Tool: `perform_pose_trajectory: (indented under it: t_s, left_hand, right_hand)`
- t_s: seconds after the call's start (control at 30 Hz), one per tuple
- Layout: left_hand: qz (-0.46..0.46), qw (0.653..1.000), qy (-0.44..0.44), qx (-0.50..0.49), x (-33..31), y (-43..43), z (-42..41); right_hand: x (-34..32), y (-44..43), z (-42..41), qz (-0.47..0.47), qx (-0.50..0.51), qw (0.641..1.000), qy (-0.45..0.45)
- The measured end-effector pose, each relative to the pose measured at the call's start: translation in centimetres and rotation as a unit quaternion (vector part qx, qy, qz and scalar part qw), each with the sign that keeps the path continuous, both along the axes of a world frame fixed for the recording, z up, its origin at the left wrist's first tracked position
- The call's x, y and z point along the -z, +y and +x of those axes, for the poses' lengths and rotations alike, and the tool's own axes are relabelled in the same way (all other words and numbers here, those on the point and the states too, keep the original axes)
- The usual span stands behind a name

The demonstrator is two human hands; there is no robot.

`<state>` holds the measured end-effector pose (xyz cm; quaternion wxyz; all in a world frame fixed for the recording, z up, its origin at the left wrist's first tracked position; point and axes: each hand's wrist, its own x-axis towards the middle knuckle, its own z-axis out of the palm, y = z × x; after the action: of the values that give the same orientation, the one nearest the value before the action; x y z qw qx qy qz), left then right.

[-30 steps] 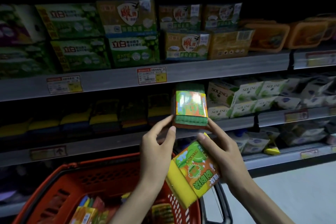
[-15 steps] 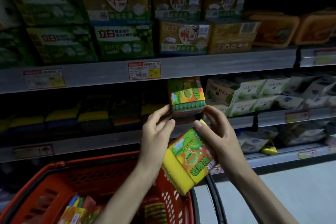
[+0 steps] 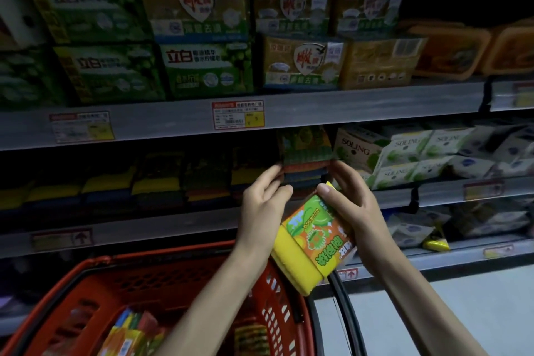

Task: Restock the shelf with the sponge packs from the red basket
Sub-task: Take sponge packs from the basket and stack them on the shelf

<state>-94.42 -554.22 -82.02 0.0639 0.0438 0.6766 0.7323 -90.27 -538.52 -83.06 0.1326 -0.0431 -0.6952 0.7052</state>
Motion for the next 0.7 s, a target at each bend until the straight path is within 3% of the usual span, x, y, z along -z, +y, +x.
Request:
perform_pose_trajectory:
  t_s: [0.7]
  left_hand:
    - [-0.022,1.0,0.0,-0.009,-0.7,0.4,-0.6]
  right_hand:
    - [-0.6,0.5,-1.4,0.002,-0.006,0.999,-0.036]
